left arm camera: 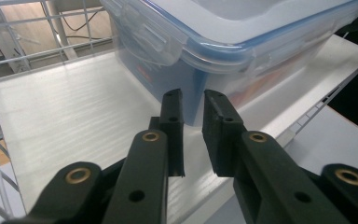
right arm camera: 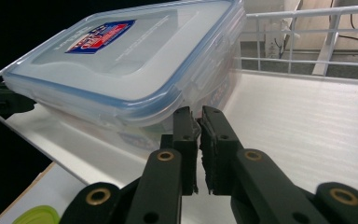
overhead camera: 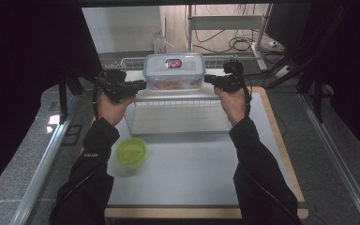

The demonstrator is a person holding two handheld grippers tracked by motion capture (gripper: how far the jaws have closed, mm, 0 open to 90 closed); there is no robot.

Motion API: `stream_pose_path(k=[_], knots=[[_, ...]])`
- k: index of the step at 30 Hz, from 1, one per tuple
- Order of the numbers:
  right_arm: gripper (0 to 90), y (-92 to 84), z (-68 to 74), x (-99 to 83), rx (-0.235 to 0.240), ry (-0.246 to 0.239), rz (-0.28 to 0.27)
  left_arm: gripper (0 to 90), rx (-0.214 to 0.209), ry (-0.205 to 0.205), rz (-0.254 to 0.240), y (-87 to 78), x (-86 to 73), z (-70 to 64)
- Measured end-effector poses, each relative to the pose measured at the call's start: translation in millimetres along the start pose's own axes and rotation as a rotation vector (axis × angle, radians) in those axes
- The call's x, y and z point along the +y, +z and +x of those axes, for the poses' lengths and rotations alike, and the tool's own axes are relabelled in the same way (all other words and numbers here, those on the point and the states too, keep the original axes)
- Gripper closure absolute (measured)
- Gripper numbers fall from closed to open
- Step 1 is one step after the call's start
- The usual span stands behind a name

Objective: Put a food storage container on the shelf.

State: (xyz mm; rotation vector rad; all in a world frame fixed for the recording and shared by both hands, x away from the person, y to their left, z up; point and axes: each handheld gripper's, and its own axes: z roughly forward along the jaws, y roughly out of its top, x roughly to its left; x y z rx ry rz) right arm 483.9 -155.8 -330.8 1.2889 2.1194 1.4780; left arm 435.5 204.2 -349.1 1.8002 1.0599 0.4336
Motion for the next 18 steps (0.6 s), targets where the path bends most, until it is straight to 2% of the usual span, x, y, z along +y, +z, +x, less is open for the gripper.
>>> stream_pose_path(k=[3,5,8,9,10,11,12,13,16,17,18], knots=[[81.4,-3.9,0.2,-2.3,0.000,-0.015,-0.001,76.9,-0.003,0.006,-0.006,-2.8,-2.8,-1.2],[78.6,-8.9,-0.2,-5.7,0.005,-0.027,-0.005,72.7,-0.007,0.017,-0.017,-6.6,-6.4,-3.4],[73.5,-16.7,-0.1,-12.0,0.019,-0.048,-0.008,62.8,-0.013,0.042,-0.029,-12.4,-12.3,-9.0],[71.5,-19.1,0.3,-14.3,0.021,-0.060,-0.008,62.8,-0.013,0.052,-0.033,-14.6,-14.7,-11.7],[68.0,-23.8,1.2,-19.5,0.030,-0.074,-0.006,57.0,-0.016,0.071,-0.041,-18.4,-20.1,-17.0],[68.0,-23.8,1.2,-19.5,0.030,-0.074,-0.006,54.3,-0.016,0.071,-0.041,-18.4,-20.1,-17.0],[65.5,-26.1,1.8,-22.2,0.035,-0.078,-0.007,54.3,-0.014,0.083,-0.044,-20.2,-23.0,-19.8],[61.0,-30.3,3.0,-27.8,0.039,-0.097,-0.008,48.9,-0.008,0.101,-0.049,-23.5,-29.0,-25.3],[56.5,-34.0,4.9,-33.5,0.042,-0.117,-0.010,41.4,-0.018,0.120,-0.059,-26.2,-35.8,-30.4],[51.1,-37.2,8.3,-39.8,0.047,-0.141,-0.006,39.0,-0.040,0.127,-0.072,-27.7,-43.4,-35.6],[51.1,-37.2,8.3,-39.8,0.047,-0.141,-0.006,37.1,-0.040,0.127,-0.072,-27.7,-43.4,-35.6]])
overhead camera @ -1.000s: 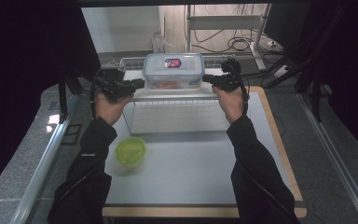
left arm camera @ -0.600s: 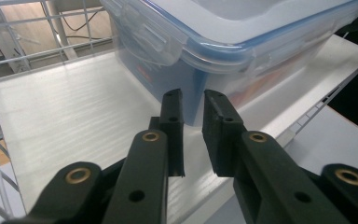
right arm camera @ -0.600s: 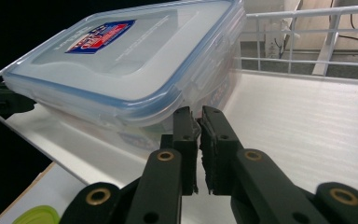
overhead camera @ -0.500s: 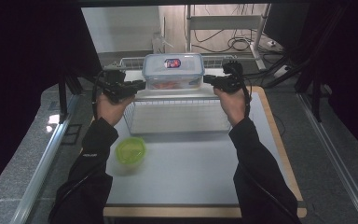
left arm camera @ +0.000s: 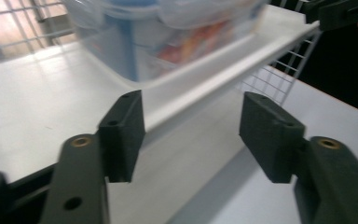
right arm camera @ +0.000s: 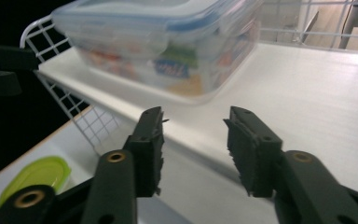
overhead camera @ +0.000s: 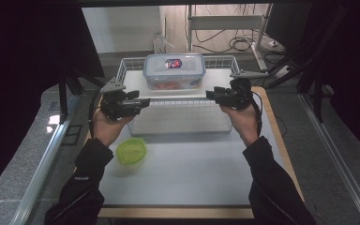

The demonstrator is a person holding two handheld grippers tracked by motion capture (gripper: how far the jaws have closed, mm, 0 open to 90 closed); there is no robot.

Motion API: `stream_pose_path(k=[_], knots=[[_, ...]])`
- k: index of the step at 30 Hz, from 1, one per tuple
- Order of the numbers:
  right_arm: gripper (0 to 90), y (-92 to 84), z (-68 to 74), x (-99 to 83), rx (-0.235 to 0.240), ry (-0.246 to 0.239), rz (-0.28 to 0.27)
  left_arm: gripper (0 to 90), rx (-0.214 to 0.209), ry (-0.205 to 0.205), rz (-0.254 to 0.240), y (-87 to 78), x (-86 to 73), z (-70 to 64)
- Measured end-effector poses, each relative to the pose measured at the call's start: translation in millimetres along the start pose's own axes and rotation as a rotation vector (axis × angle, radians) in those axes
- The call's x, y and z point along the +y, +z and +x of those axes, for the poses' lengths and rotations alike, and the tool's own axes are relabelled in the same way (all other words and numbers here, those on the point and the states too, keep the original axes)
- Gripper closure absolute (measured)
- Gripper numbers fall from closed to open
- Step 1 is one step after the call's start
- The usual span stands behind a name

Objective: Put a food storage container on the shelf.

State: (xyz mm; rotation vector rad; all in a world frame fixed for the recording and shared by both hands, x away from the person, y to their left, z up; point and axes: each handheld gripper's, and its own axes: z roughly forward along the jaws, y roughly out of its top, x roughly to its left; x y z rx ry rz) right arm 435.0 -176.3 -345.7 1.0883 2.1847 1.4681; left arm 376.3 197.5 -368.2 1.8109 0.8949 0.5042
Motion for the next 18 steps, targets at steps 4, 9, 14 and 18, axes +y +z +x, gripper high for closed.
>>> stream_pose_path(k=[4,9,14,18], knots=[[38.0,-4.2,13.0,-15.1,0.013,-0.056,0.020,30.6,-0.050,-0.007,-0.010,-2.6,-17.6,-12.0],[31.2,-8.3,25.0,-33.2,0.038,-0.112,0.046,25.3,-0.070,-0.018,-0.013,-5.5,-35.2,-23.8],[26.9,-11.7,31.8,-50.8,0.040,-0.158,0.076,21.2,-0.086,-0.014,0.010,-8.4,-49.8,-32.9],[22.2,-17.0,33.4,-66.2,0.063,-0.159,0.079,15.3,-0.098,-0.011,0.018,-12.7,-64.6,-42.4]])
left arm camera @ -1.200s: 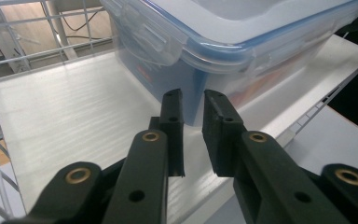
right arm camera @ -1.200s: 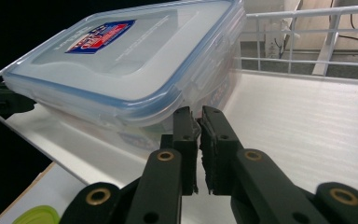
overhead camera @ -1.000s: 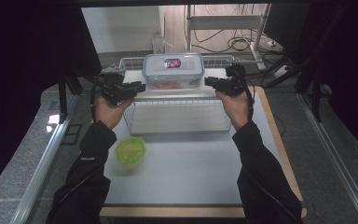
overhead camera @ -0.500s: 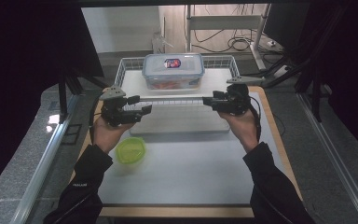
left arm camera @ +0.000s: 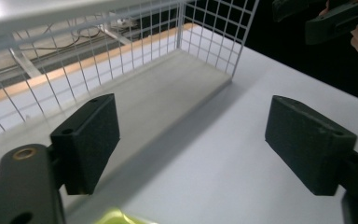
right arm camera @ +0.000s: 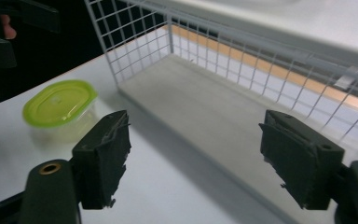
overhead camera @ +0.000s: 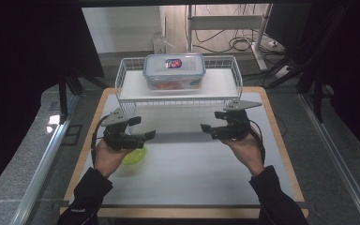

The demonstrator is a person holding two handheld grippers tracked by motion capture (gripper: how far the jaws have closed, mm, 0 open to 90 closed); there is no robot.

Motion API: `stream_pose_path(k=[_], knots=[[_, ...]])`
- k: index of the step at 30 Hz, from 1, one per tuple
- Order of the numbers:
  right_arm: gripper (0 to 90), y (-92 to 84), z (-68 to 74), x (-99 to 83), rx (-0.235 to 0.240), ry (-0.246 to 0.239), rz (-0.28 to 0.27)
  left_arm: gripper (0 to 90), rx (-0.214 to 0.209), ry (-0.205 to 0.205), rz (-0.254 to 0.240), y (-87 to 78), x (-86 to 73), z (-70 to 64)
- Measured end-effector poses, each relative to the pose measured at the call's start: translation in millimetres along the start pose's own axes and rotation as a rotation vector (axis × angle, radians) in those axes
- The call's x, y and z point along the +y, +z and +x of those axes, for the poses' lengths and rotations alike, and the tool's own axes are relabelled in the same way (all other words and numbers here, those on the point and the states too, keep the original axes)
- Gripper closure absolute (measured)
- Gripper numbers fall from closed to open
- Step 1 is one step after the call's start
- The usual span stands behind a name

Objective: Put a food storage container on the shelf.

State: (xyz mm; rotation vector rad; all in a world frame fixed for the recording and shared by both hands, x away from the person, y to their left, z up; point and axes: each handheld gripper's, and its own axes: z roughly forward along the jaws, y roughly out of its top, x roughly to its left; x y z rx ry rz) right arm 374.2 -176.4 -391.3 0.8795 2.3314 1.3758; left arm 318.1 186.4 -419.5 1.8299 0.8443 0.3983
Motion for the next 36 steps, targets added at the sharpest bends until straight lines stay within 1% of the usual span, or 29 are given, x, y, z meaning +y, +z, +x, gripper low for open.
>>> stream_pose_path(k=[1,2,3,4,5,6,7,8,11,12,13,15,16,17,18,19,20,21,22,23,24,26,27,29,30,33,34,35,36], knots=[[18.8,-1.9,2.1,-8.1,0.009,0.003,-0.002,13.2,0.002,0.006,0.002,-0.6,-3.8,-2.9],[17.1,-2.5,3.4,-12.2,0.013,0.003,-0.001,11.6,0.019,0.022,0.013,-2.0,-11.6,-8.6],[14.8,-2.6,4.3,-15.9,0.012,0.001,0.005,10.9,0.024,0.028,0.016,-3.0,-15.7,-10.9],[14.8,-2.6,4.3,-15.9,0.012,0.001,0.005,9.8,0.024,0.028,0.016,-3.0,-15.7,-10.9],[11.7,-2.5,6.7,-22.0,0.009,-0.010,0.027,8.5,0.036,0.031,0.011,-5.7,-23.8,-14.5],[11.7,-2.5,6.7,-22.0,0.009,-0.010,0.027,8.1,0.036,0.031,0.011,-5.7,-23.8,-14.5],[8.7,-4.1,8.9,-28.0,0.012,-0.009,0.029,7.2,0.037,0.023,0.017,-7.5,-30.3,-16.5],[7.5,-4.6,9.9,-30.8,0.012,-0.002,0.029,5.5,0.040,0.023,0.019,-8.4,-33.3,-18.0],[4.9,-6.5,11.8,-36.1,0.009,-0.001,0.038,4.3,0.048,0.027,0.002,-10.4,-41.5,-22.1],[2.0,-8.1,13.6,-42.2,0.024,0.021,0.033,2.3,0.047,0.030,-0.004,-10.8,-45.8,-24.6],[1.0,-8.4,14.7,-45.4,0.033,0.032,0.037,1.9,0.055,0.048,-0.010,-11.0,-54.1,-31.0],[0.7,-9.1,18.2,-52.4,0.037,0.034,0.047,1.3,0.072,0.082,-0.001,-10.7,-60.9,-37.8],[0.7,-9.1,18.2,-52.4,0.037,0.034,0.047,1.2,0.072,0.082,-0.001,-10.7,-60.9,-37.8],[0.5,-10.2,21.8,-59.9,0.036,0.040,0.049,1.1,0.065,0.092,0.011,-10.4,-67.1,-43.3],[0.5,-10.2,21.8,-59.9,0.036,0.040,0.049,1.2,0.065,0.092,0.011,-10.4,-67.1,-43.3],[0.6,-12.1,25.2,-67.6,0.036,0.044,0.038,1.2,0.048,0.091,0.015,-10.6,-74.0,-47.5],[0.6,-12.1,25.2,-67.6,0.036,0.044,0.038,1.2,0.048,0.091,0.015,-10.6,-74.0,-47.5],[0.6,-12.9,27.4,-71.8,0.034,0.045,0.033,1.2,0.045,0.093,0.019,-10.8,-77.8,-49.6],[0.5,-14.5,32.5,-80.2,0.030,0.035,0.022,0.6,0.034,0.104,0.030,-11.4,-85.8,-53.0],[0.5,-15.0,35.3,-84.3,0.024,0.029,0.017,0.5,0.037,0.109,0.034,-12.0,-89.8,-54.3],[0.5,-15.0,35.3,-84.3,0.024,0.029,0.017,0.4,0.037,0.109,0.034,-12.0,-89.8,-54.3],[0.5,-14.9,42.9,-94.3,0.020,0.002,0.034,0.2,0.040,0.120,0.048,-13.8,-96.4,-56.3],[0.6,-14.9,45.1,-97.5,0.016,-0.002,0.038,0.2,0.052,0.124,0.054,-15.8,-102.0,-57.6],[0.6,-14.4,48.3,-104.3,0.020,-0.008,0.058,0.2,0.062,0.127,0.071,-17.1,-105.7,-57.9],[0.6,-14.4,48.3,-104.3,0.020,-0.008,0.058,0.3,0.062,0.127,0.071,-17.1,-105.7,-57.9],[0.7,-13.5,51.2,-115.5,0.012,-0.027,0.102,0.3,0.083,0.122,0.097,-16.8,-109.6,-56.9],[0.7,-13.5,51.0,-119.0,0.014,-0.026,0.117,0.3,0.083,0.118,0.100,-16.2,-110.3,-56.4],[0.8,-13.1,49.6,-124.3,0.015,-0.015,0.134,0.4,0.089,0.108,0.115,-14.7,-110.7,-55.2],[0.9,-12.6,48.5,-126.8,0.018,-0.008,0.138,0.5,0.094,0.104,0.118,-14.1,-110.6,-55.0]])
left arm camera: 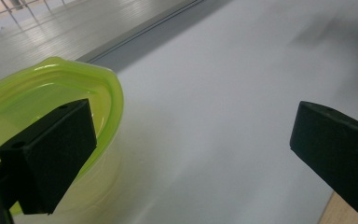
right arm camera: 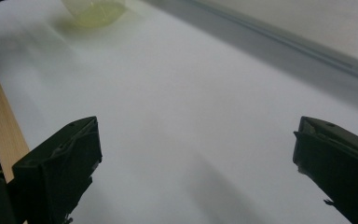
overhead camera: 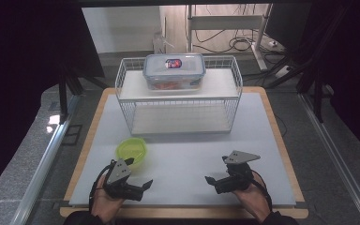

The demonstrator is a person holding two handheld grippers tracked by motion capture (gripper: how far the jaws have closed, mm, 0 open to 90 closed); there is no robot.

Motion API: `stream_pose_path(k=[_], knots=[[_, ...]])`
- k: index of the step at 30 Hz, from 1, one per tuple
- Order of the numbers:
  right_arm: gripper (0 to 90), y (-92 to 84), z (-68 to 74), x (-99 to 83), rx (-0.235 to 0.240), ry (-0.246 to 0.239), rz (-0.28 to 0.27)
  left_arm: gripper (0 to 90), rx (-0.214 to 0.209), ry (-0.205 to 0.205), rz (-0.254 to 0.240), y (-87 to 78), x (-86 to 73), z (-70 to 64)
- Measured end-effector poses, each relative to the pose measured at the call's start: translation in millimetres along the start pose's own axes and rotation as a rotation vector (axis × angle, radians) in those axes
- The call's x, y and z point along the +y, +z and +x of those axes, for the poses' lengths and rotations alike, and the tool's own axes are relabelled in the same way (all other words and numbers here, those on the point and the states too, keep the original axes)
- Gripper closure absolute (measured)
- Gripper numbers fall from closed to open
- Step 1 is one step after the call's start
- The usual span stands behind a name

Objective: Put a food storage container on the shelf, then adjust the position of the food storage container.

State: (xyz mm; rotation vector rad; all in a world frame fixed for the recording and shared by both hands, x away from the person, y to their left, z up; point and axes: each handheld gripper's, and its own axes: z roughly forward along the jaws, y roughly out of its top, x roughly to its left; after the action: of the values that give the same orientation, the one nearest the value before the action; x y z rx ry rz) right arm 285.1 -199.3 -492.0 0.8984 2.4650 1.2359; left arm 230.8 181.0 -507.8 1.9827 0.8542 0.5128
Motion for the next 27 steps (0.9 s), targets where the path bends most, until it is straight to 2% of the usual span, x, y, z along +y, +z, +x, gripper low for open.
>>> stream_pose_path(k=[5,6,8,9,10,11,13,14,15,16,17,18,19,20,21,22,23,24,25,26,27], knots=[[1.0,1.9,-3.0,-2.6,0.006,0.019,0.015,1.2,0.013,-0.018,0.031,1.4,1.5,1.7],[1.0,3.1,-3.4,-2.8,0.007,0.017,0.018,1.2,0.039,-0.020,0.056,2.9,1.9,3.6],[1.0,3.8,-3.5,-3.1,0.007,0.017,0.020,1.3,0.054,-0.022,0.063,3.1,1.9,5.0],[1.0,6.2,-3.9,-4.0,0.016,0.020,0.024,4.1,0.084,-0.033,0.072,2.4,2.7,7.9],[1.0,6.2,-3.9,-4.0,0.016,0.020,0.024,5.6,0.084,-0.033,0.072,2.4,2.7,7.9],[1.0,8.5,-3.5,-4.7,0.023,0.020,0.031,8.7,0.117,-0.025,0.072,-0.8,4.4,11.3],[1.0,10.3,-2.9,-5.0,0.024,0.017,0.037,18.0,0.132,-0.024,0.065,-2.9,5.4,13.4],[1.0,10.3,-2.9,-5.0,0.024,0.017,0.037,18.0,0.144,-0.030,0.054,-5.4,6.6,16.1],[1.1,11.4,-2.6,-5.1,0.026,0.018,0.043,29.4,0.151,-0.047,0.038,-8.6,8.0,20.7],[1.1,11.4,-2.6,-5.1,0.026,0.018,0.043,29.4,0.151,-0.057,0.028,-10.7,8.8,24.0],[1.1,11.6,-2.6,-5.1,0.025,0.019,0.045,35.8,0.152,-0.070,0.013,-13.5,9.7,28.7],[1.2,11.8,-3.0,-5.3,0.025,0.020,0.045,46.9,0.171,-0.106,-0.009,-18.0,10.5,39.9],[1.3,11.9,-3.2,-5.2,0.024,0.021,0.045,54.0,0.177,-0.123,-0.017,-19.8,10.3,46.2],[1.3,11.9,-3.2,-5.2,0.024,0.021,0.045,59.4,0.177,-0.123,-0.017,-19.8,10.3,46.2],[1.5,11.9,-3.4,-5.0,0.024,0.022,0.047,59.4,0.198,-0.148,-0.019,-21.3,9.5,53.8],[1.7,12.6,-3.6,-5.0,0.025,0.020,0.049,71.3,0.208,-0.159,-0.017,-22.2,8.8,58.7],[1.8,13.3,-3.3,-5.1,0.027,0.020,0.050,76.9,0.221,-0.198,-0.012,-23.3,5.8,71.4],[1.8,13.3,-3.3,-5.1,0.027,0.020,0.050,82.2,0.221,-0.198,-0.012,-23.3,5.8,71.4],[2.0,14.6,-2.9,-5.3,0.029,0.019,0.059,86.0,0.231,-0.236,-0.003,-24.5,2.8,82.6],[2.0,14.6,-2.9,-5.3,0.029,0.019,0.059,88.9,0.231,-0.236,-0.003,-24.5,2.8,82.6],[2.2,15.9,-2.7,-5.7,0.033,0.018,0.064,90.0,0.253,-0.249,0.012,-24.2,-0.4,92.6]])
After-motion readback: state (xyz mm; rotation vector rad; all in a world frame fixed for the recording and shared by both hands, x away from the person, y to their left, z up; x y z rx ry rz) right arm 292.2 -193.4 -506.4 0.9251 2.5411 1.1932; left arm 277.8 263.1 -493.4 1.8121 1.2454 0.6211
